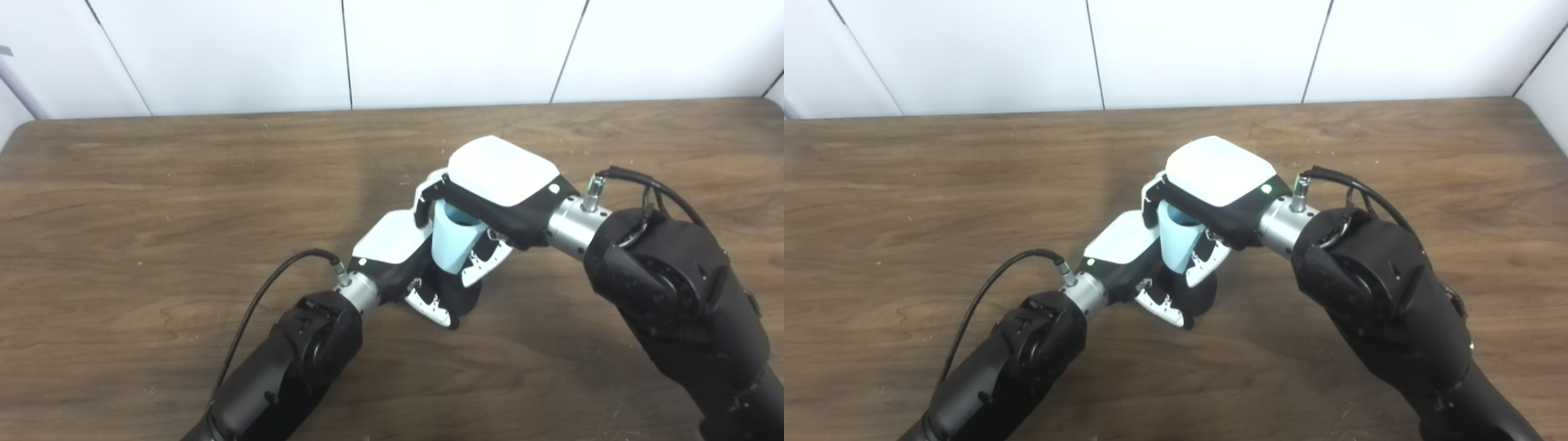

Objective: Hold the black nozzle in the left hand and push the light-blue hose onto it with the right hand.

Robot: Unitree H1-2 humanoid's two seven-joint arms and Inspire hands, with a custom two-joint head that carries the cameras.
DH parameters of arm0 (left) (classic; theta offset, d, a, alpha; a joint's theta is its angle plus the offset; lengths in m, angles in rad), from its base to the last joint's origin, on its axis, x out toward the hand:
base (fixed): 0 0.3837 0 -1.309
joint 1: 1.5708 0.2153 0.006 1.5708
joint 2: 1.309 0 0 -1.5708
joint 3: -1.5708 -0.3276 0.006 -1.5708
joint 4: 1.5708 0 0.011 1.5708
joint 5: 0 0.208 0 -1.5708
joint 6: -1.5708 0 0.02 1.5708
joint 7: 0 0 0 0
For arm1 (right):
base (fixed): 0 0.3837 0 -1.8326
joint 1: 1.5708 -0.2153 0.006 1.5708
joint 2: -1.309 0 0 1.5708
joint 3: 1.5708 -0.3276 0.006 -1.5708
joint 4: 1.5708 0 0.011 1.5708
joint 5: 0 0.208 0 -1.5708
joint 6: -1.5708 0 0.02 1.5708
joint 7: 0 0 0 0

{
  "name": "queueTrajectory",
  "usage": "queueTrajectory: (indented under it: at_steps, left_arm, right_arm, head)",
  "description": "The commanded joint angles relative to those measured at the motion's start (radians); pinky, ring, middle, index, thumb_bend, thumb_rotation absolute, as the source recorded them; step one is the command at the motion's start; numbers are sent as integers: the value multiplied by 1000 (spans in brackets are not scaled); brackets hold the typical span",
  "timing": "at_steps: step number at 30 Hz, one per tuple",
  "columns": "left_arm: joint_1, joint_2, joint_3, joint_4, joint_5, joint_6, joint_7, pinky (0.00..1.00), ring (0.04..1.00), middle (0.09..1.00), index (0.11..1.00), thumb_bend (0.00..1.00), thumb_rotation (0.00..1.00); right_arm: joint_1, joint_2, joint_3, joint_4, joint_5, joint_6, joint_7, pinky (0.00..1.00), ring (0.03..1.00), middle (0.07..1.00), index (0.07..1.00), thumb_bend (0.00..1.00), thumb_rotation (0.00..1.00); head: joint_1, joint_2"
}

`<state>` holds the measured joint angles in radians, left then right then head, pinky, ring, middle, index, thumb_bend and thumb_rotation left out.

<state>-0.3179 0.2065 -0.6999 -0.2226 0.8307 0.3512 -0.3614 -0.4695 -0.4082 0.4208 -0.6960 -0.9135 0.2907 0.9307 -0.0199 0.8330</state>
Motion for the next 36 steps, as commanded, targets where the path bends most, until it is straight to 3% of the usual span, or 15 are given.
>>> queueTrajectory:
  at_steps: [1,9,16,20,24,31,36]
  left_arm:
    - [74,39,-60,80,16,50,-159,1000,737,531,438,516,0]
    - [78,40,-60,83,15,44,-152,1000,727,526,440,517,0]
    - [77,41,-59,84,17,43,-150,1000,726,523,443,518,0]
    - [78,39,-60,91,18,42,-146,1000,723,521,446,519,0]
    - [76,38,-59,95,19,42,-146,1000,719,520,446,519,0]
    - [78,42,-53,89,10,38,-147,1000,707,509,461,521,0]
    - [81,48,-46,81,-1,33,-144,1000,665,496,476,522,0]
  right_arm:
    - [5,-28,9,2,2,-44,47,869,941,943,844,939,413]
    - [-7,-26,-37,2,10,-74,16,946,996,994,932,984,519]
    - [-20,-5,-115,-24,30,-84,-25,1000,1000,1000,1000,1000,528]
    - [-20,15,-150,-40,26,-77,-33,1000,1000,1000,1000,1000,544]
    - [-17,29,-193,-55,45,-65,-41,1000,1000,1000,1000,891,667]
    - [-37,45,-277,-99,126,-8,-26,1000,1000,1000,984,811,718]
    - [-19,37,-335,-129,201,-11,-73,853,907,927,870,786,711]
  head:
    - [-1,2]
    - [-1,-5]
    - [-3,-7]
    - [-1,-9]
    - [3,-12]
    - [8,-13]
    - [4,-10]
